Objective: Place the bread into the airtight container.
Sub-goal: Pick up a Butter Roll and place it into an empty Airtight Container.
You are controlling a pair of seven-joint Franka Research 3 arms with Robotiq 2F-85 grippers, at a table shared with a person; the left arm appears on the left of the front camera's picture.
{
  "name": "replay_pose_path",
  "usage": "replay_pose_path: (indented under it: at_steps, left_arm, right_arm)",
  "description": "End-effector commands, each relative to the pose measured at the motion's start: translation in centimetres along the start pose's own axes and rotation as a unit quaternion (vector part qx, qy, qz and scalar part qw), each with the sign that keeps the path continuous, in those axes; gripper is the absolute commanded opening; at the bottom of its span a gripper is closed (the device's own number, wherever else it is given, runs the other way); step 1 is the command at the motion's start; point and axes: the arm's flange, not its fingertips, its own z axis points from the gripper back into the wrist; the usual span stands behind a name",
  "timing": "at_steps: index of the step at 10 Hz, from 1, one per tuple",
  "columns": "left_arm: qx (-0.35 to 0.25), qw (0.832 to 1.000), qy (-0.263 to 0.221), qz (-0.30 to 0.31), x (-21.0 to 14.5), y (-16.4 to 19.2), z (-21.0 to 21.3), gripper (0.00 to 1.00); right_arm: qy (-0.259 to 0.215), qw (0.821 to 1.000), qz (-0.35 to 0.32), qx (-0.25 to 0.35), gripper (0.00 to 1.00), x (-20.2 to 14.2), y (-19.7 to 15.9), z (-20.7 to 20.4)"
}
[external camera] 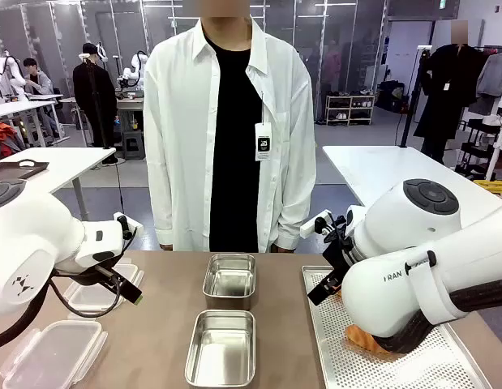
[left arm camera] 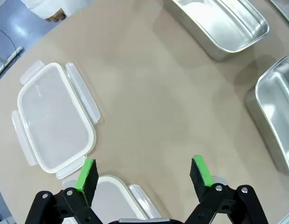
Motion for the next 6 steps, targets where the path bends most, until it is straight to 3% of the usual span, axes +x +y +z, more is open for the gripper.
replay_pose_path:
  at_steps: [1,6]
  left_arm:
    - [0.000,1.000,0.000,0.000,0.01,-0.02,0.00,1.00]
    - [0.000,1.000,0.000,0.000,0.01,-0.02,0.00,1.00]
  right_arm:
    - [0.000,1.000,0.000,0.000,1.00,0.00,0.00,0.00]
    - [0.000,1.000,0.000,0.000,1.00,0.00,0.00,0.00]
